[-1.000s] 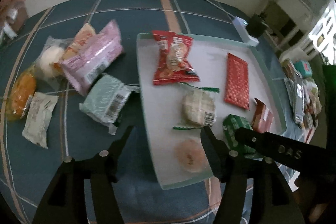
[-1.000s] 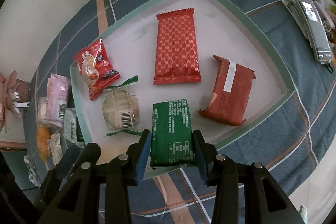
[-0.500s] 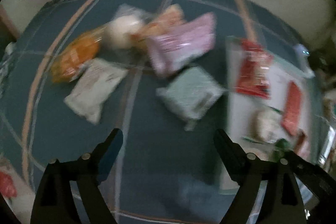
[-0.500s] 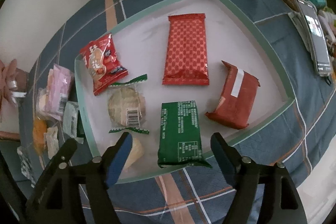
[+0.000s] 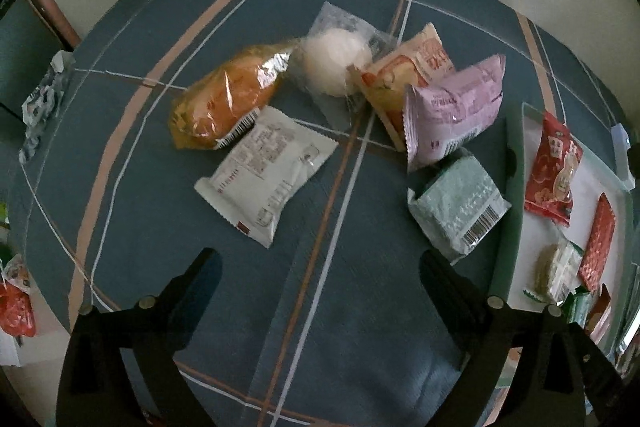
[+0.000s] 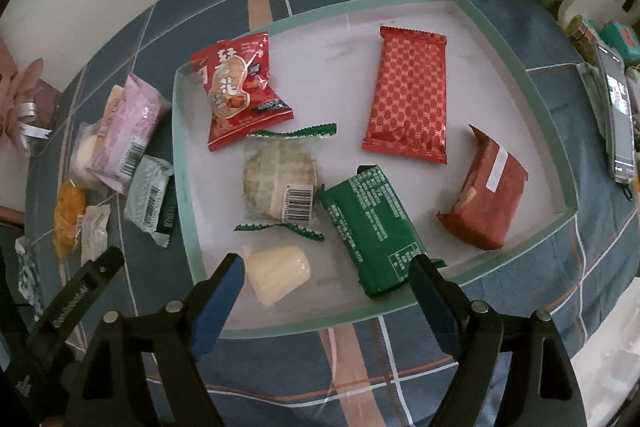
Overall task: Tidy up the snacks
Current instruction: 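Withdraw both grippers from the tray back to the snack pile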
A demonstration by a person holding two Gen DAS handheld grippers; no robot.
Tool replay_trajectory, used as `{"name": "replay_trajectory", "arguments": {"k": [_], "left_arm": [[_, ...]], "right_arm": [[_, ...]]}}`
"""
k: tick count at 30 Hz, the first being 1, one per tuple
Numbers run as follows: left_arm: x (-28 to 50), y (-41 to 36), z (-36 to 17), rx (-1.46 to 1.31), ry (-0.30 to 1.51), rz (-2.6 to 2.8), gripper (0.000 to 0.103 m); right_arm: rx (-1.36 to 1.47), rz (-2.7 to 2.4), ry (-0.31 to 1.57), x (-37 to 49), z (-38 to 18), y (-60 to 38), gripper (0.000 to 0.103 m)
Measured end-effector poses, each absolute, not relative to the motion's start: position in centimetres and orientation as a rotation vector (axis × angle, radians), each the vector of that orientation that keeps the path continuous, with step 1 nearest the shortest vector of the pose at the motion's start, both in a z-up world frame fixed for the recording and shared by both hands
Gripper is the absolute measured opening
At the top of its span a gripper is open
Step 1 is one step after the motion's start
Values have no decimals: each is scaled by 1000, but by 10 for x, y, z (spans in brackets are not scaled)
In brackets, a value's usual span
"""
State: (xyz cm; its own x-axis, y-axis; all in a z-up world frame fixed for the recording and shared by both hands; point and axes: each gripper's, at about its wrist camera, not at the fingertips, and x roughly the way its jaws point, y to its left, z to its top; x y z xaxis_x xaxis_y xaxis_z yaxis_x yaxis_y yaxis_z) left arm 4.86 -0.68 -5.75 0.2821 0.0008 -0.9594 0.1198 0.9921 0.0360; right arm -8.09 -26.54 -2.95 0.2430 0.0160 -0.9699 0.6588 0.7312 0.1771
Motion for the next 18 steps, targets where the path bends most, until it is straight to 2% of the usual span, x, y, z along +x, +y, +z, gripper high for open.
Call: {"name": "replay_trajectory", "arguments": {"k": [1,2,3,12,18], "left_arm": [[48,-6,-57,113,1278,-78,101],[48,-5,-57,117,1274,-76,102],[48,-5,-57,118,1272,-77,102],[44,-16,-59,141,1268,-101,102],[52,-5,-49,145,1238,-95,102]], "right_arm": [[650,-476,1254,-81,-28,-265,90],[657,-471,1240,-81,-28,-265,101],[663,-466,1221,-81,-26,-265,103],[639,-449,1205,-84,-27,-272,103],[528,-421,1137,-76,-7,-253,103]]}}
